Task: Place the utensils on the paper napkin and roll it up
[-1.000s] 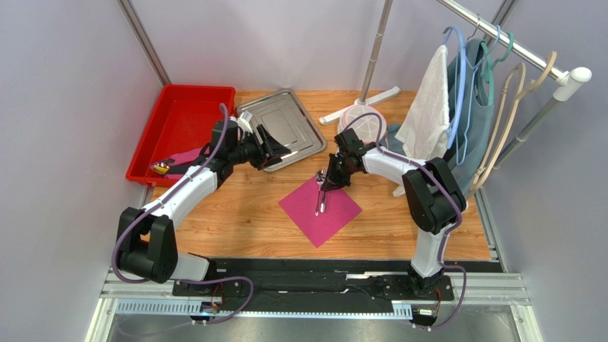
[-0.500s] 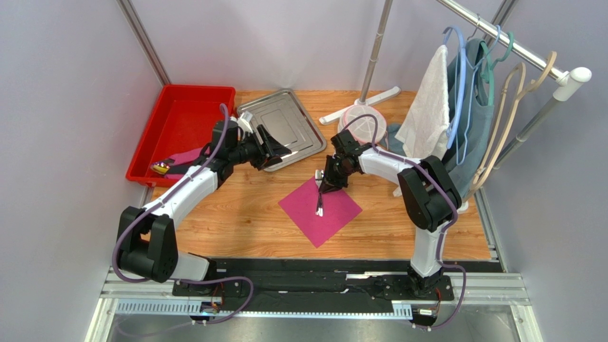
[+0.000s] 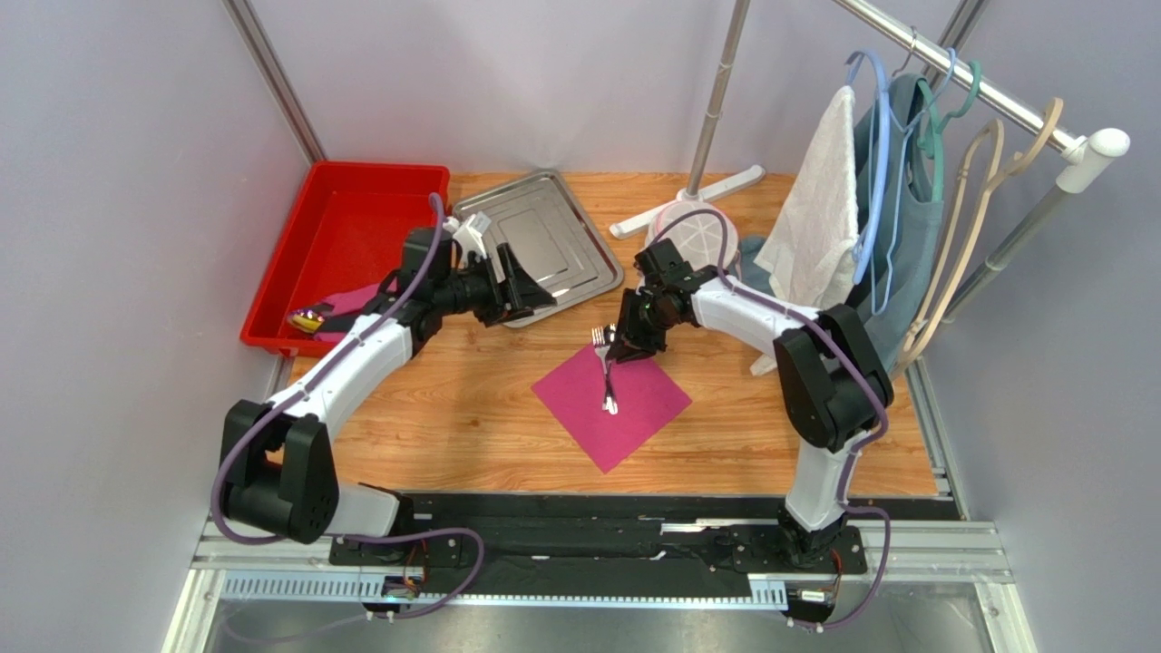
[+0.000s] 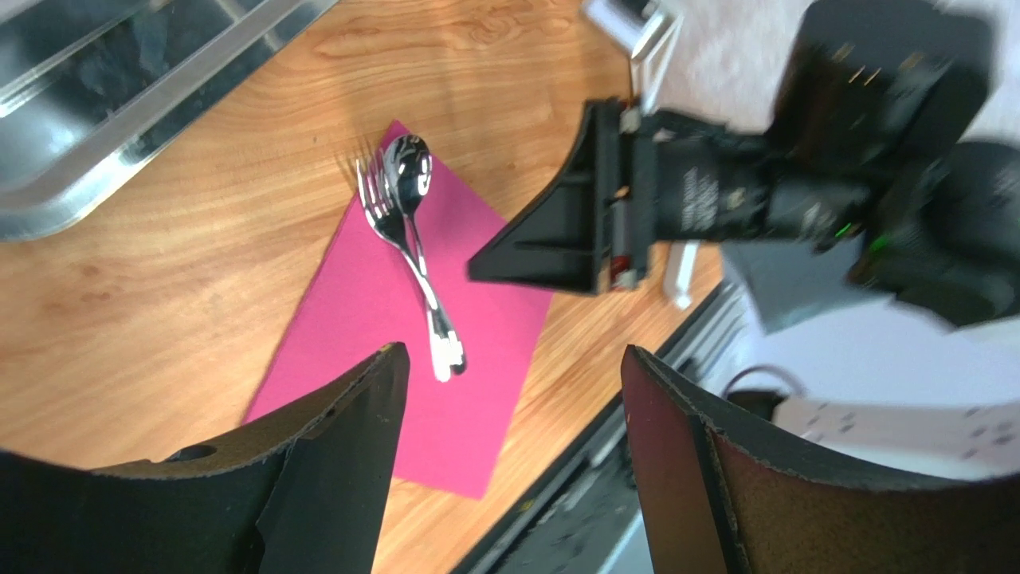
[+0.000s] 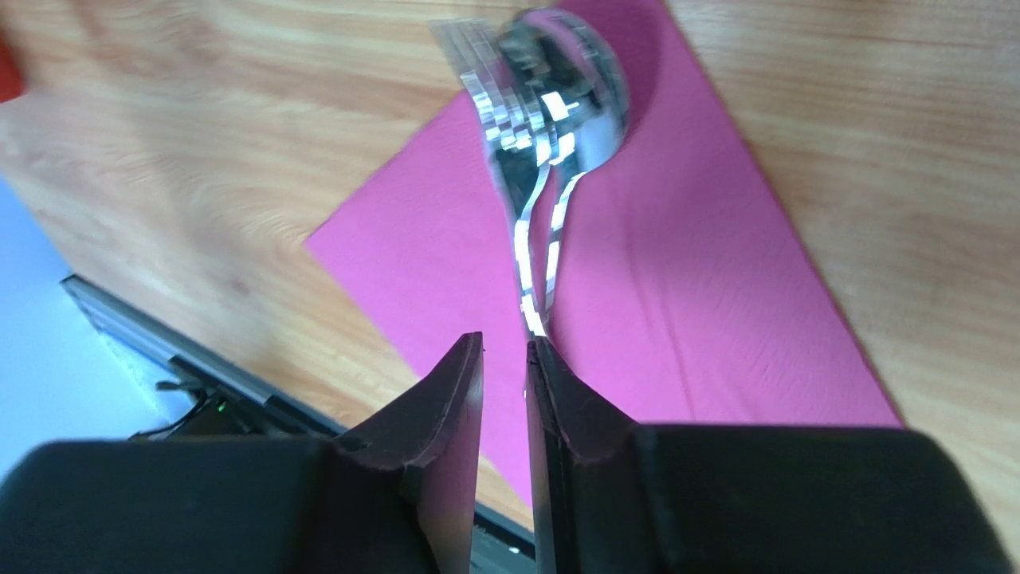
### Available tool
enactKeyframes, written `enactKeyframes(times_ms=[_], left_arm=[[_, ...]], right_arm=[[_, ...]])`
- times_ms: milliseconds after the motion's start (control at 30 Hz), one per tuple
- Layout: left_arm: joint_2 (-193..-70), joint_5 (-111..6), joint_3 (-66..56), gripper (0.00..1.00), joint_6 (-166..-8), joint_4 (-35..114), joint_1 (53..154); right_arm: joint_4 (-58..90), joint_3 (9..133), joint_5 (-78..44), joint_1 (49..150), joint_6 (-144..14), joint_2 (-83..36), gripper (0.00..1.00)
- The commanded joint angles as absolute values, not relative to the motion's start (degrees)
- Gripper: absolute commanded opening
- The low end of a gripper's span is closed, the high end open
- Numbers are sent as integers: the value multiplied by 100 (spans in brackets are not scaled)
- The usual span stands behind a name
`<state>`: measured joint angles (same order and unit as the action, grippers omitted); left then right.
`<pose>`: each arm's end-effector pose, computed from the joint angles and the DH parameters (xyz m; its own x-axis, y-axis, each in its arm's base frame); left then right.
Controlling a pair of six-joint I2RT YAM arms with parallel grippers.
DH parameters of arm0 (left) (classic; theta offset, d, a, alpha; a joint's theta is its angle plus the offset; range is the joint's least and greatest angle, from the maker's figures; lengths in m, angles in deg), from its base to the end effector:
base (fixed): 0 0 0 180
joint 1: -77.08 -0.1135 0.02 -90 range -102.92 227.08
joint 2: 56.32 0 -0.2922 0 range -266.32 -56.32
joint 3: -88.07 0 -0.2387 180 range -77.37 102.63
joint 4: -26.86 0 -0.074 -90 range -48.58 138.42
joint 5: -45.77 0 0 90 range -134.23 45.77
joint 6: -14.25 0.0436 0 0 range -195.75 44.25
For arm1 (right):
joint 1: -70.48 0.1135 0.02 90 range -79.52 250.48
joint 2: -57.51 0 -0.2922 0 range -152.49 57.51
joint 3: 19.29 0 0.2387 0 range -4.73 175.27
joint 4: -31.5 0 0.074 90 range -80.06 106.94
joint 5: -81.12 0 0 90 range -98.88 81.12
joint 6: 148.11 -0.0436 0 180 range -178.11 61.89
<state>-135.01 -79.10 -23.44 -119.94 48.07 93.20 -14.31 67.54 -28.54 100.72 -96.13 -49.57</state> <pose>0.2729 -0.1048 0.3005 -0.8445 -0.3512 -0.4043 0.1505 0.5689 -0.8085 0.3178 0.2023 0.2050 -0.9868 0.0961 -0.1303 0.0198 0.8703 0.4922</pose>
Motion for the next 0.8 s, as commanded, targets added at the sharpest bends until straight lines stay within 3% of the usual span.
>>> enactKeyframes(times_ms=[0,133,233,333,767], left_arm=[[-12778,-8552,-1954,74,-9609,5633,9290],[-12252,-8528,-2006,73,-6697,6689,9737],[-12022,-8308,-2453,69,-5994,6840,10019],[-12300,-8194,-2595,54,-6412,6515,10028],[-15307,-9467,-891,53,-8418,4918,10019]], right_arm=[[-1444,6866,-3015,9940,-9257,-4006,24],[-1155,6471,-3304,9773,-9002,-3654,24],[-952,6233,-3489,9764,-8756,-3548,25],[-855,6154,-3464,9764,-8589,-3530,25],[-767,5776,-3392,9659,-8009,-3398,21]])
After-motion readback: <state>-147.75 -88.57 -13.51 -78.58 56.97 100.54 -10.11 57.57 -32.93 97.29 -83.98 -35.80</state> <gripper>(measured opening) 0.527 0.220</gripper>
